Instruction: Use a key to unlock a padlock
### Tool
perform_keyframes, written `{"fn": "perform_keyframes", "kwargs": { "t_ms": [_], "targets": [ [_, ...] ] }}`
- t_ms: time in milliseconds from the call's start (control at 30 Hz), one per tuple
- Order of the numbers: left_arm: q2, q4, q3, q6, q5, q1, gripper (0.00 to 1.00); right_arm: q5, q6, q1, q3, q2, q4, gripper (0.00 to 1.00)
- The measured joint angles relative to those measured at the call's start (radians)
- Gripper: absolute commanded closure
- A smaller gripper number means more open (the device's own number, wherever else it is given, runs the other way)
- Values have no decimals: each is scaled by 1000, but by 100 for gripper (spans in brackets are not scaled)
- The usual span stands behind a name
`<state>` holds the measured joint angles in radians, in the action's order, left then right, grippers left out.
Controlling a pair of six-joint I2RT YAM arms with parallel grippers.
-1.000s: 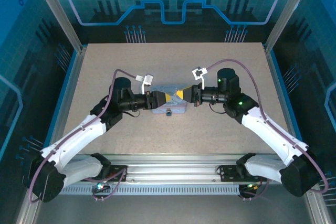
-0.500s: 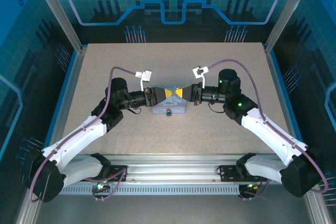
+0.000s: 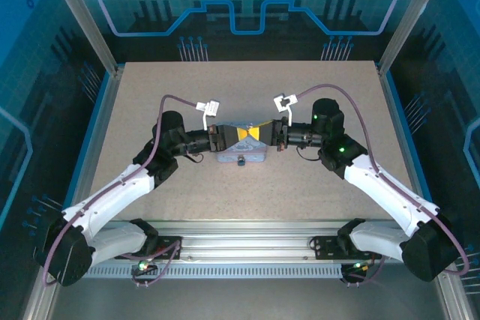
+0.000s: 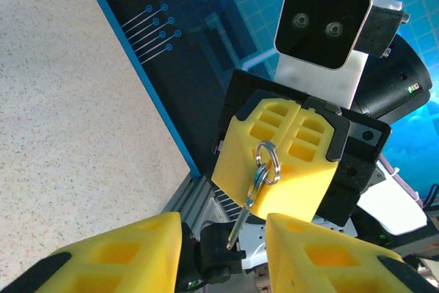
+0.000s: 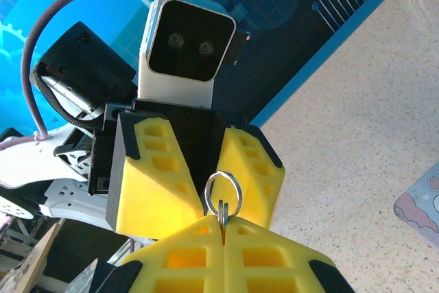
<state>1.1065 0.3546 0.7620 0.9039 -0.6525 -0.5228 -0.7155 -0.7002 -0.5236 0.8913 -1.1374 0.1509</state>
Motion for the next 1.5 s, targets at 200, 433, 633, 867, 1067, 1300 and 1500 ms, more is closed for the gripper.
{"fn": "perform_keyframes", "kwargs": {
  "t_ms": [200,433,633,867,1067,1300,1500],
  "targets": [
    [5,10,0,8,0,-2,86,-5,-1,-1,-27,-2,10,100],
    [8,11,0,10,0,-2,92,-7,-1,-1,-28,0,15,100],
    [8,18,0,11,0,-2,94,2,-7,0,-31,6,15,100],
    [8,18,0,11,-4,-2,100,4,-11,1,-42,14,23,100],
    [7,-38,11,-19,-4,-5,100,13,2,9,-54,21,-2,73],
    [16,-416,206,-196,21,-6,100,104,75,63,-60,59,-169,55],
    [101,-718,397,-356,26,-6,100,151,159,62,-51,83,-294,51]
  ]
}}
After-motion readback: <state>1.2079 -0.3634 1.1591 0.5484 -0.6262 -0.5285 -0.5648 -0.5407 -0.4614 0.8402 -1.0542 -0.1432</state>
